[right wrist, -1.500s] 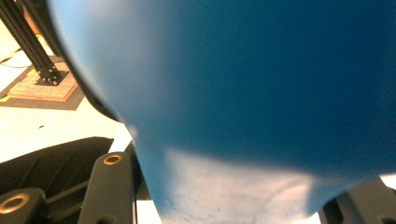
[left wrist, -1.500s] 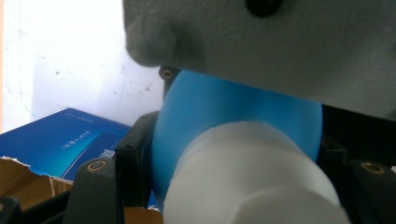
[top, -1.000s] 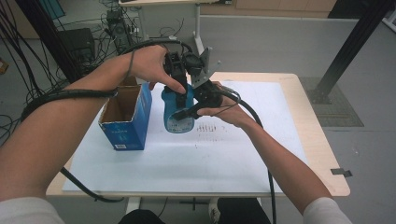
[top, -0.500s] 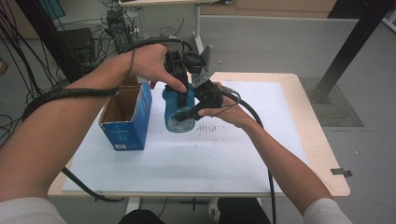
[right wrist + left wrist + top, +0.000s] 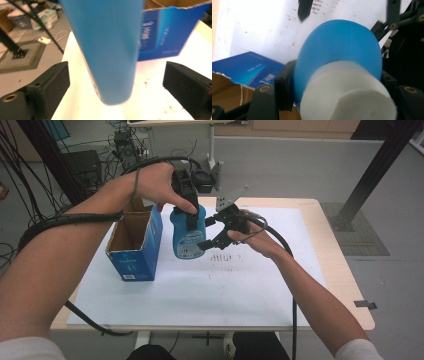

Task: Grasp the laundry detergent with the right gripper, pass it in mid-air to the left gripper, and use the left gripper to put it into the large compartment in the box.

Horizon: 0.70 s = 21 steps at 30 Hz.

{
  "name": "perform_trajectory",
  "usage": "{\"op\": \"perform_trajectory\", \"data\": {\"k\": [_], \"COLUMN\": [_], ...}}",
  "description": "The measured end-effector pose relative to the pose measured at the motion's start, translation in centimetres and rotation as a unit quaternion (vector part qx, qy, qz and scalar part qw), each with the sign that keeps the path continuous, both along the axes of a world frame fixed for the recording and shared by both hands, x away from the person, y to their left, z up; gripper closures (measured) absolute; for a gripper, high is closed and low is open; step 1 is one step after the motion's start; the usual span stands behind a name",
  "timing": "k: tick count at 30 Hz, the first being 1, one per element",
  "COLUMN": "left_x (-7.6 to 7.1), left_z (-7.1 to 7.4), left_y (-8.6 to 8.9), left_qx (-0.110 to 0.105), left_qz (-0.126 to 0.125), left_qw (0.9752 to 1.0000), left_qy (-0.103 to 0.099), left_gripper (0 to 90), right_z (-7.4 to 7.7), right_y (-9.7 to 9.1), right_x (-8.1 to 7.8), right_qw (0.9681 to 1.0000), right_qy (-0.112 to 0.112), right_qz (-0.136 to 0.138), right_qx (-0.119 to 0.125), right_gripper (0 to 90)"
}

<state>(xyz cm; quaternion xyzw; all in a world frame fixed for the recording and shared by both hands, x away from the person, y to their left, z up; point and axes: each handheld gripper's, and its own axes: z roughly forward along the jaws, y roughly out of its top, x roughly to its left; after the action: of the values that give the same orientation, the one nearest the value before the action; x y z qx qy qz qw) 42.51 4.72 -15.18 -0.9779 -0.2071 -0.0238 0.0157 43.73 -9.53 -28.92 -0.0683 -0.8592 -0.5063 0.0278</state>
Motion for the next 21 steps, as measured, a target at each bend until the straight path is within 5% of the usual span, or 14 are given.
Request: {"op": "perform_trajectory", "data": {"k": [11, 17, 21], "left_x": [0.4, 0.5, 0.7], "left_z": [2.3, 4.2, 5.8], "left_y": [1.1, 2.0, 2.9], "left_qx": [-0.003, -0.002, -0.012], "left_qz": [0.067, 0.117, 0.16], "left_qw": [0.9976, 0.9928, 0.9867], "left_qy": [-0.017, -0.027, -0.028], "left_gripper": [35.5, 35.5, 35.5], "right_z": [1.3, 2.5, 3.0], "right_y": [-4.3, -7.1, -9.0], "right_x": [-0.1, -0.2, -0.4], "right_qw": [0.9966, 0.9918, 0.9879], "right_qy": [-0.001, 0.002, 0.006], "right_qz": [-0.072, -0.108, -0.13], "right_qx": [-0.041, -0.068, -0.084], "right_gripper": [1.5, 0.5, 0.5]}}
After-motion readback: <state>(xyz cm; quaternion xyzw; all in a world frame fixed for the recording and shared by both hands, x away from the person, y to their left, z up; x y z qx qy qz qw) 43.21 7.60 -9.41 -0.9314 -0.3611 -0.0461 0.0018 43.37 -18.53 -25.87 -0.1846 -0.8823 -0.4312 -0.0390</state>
